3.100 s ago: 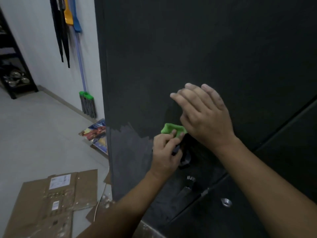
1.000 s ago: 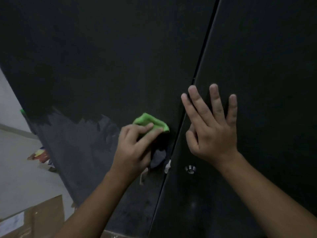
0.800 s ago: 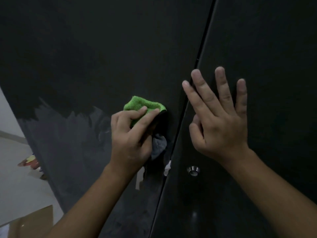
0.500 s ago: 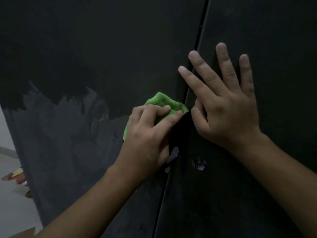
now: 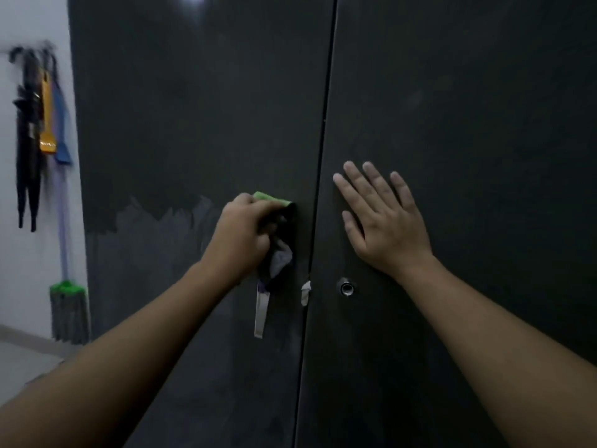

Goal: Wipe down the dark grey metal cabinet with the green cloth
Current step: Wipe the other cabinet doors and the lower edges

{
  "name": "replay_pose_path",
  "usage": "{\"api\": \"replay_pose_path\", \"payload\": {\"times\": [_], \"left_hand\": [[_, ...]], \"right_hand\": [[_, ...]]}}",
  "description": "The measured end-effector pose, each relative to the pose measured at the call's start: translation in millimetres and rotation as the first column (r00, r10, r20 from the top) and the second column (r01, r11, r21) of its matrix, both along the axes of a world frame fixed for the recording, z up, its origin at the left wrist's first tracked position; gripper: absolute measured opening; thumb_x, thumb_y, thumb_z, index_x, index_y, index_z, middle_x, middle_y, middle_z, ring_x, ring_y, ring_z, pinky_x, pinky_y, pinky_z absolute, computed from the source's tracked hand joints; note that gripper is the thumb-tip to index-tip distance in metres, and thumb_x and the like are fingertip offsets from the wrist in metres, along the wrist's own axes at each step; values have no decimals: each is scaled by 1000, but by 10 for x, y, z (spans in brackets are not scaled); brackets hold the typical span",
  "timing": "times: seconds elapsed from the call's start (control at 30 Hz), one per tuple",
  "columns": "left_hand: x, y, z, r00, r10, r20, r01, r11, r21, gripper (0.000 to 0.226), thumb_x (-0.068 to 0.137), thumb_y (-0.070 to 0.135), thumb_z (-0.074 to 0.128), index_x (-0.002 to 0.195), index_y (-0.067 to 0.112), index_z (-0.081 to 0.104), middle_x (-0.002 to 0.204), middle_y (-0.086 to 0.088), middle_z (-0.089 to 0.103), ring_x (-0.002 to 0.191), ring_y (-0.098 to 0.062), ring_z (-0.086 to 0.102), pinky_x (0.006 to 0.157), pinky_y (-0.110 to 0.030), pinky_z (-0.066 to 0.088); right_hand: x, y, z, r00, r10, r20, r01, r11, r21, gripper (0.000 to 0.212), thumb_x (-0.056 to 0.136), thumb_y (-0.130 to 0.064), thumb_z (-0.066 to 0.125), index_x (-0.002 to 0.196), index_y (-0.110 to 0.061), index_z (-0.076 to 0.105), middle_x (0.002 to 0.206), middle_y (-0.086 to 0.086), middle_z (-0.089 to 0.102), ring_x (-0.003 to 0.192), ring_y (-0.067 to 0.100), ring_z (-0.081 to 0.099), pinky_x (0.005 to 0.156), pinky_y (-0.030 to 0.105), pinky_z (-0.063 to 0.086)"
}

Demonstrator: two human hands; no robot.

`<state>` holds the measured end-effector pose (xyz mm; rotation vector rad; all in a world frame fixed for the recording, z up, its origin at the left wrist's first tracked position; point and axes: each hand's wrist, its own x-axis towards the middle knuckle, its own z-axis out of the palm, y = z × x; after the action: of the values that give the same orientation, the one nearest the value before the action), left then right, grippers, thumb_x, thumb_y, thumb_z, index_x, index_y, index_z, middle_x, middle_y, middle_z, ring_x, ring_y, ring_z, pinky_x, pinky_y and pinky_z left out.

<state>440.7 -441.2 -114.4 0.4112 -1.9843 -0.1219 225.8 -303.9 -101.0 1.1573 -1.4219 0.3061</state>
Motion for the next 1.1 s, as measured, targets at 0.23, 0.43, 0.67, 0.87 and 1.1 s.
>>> {"api": "replay_pose_path", "payload": {"times": [0.23,0.43,0.67,0.87,1.1], "left_hand": [[-351,156,465,988,1,-154,2,1000,18,42,93,21,65,135,21,60,115,-4,51,110,-19,50,96,-30,46],[-574,266,-162,983,-7,-182,-4,998,-63,43,95,24,62,137,17,57,112,-3,54,102,-20,51,88,-23,39],[-657,470,-1012,989,101,-109,-100,995,14,47,97,17,60,142,12,52,123,-15,60,103,-29,55,91,-34,48],[-641,640,-1346,986,97,-134,-80,989,121,45,96,16,60,140,8,53,119,-14,63,103,-22,56,93,-21,42],[-593,581,-1626,974,37,-222,25,962,270,37,100,18,52,136,8,54,120,-5,62,107,-14,54,97,-29,46]], "right_hand": [[-67,-44,-125,1000,-25,-11,24,1000,-20,62,99,-36,40,158,-23,30,167,0,22,154,21,19,123,54,16],[-72,-69,-164,999,-31,-13,31,999,-16,62,99,-35,36,159,-22,27,168,1,18,155,23,15,123,56,11],[-65,-80,-179,999,-39,-17,38,999,-32,63,99,-35,34,160,-22,25,168,2,16,155,24,13,123,56,8],[-65,-65,-200,998,-51,-39,51,999,1,65,98,-35,34,160,-19,22,168,6,14,156,28,10,123,58,7],[-46,-57,-243,997,-71,-42,73,996,44,71,95,-39,35,161,-17,20,169,10,10,156,31,6,123,60,4]]}}
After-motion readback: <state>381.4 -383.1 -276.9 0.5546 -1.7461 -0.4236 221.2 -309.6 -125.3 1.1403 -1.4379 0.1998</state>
